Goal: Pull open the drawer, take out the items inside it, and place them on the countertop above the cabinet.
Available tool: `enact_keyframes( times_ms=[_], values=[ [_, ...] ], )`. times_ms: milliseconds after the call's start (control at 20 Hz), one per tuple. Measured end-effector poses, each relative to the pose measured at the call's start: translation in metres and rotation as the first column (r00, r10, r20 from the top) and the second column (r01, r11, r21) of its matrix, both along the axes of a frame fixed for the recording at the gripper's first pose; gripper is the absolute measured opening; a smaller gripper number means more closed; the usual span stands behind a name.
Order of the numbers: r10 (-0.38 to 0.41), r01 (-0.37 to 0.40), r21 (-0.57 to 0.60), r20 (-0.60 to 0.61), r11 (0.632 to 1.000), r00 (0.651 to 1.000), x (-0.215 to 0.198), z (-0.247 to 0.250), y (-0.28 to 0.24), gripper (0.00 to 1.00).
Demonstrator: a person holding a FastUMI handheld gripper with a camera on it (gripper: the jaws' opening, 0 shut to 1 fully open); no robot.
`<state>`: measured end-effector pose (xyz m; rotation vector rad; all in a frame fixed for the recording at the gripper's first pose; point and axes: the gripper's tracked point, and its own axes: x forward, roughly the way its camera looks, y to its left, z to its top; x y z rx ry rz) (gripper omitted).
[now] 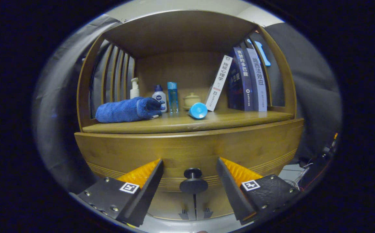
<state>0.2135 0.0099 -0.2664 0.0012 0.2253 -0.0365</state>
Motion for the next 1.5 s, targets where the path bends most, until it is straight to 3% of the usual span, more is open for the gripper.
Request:
enact_keyframes(
  times_ms=[450, 650, 1000, 1500],
  values=[
    [0.008, -0.01, -0.03, -0.076, 1.0, 0.997, 0.003, -0.009, 0.004, 0.99],
    [0.023, -0.025, -0.025, -0.066, 0.999, 0.998, -0.019, 0.008, 0.01, 0.99],
    [0.039, -0.039, 0.001, -0.022, 0.999, 0.999, -0.074, 0.07, 0.014, 0.99],
    [0.031, -0.034, 0.024, 0.123, 0.999, 0.992, -0.151, 0.197, 0.007, 0.99]
  ],
)
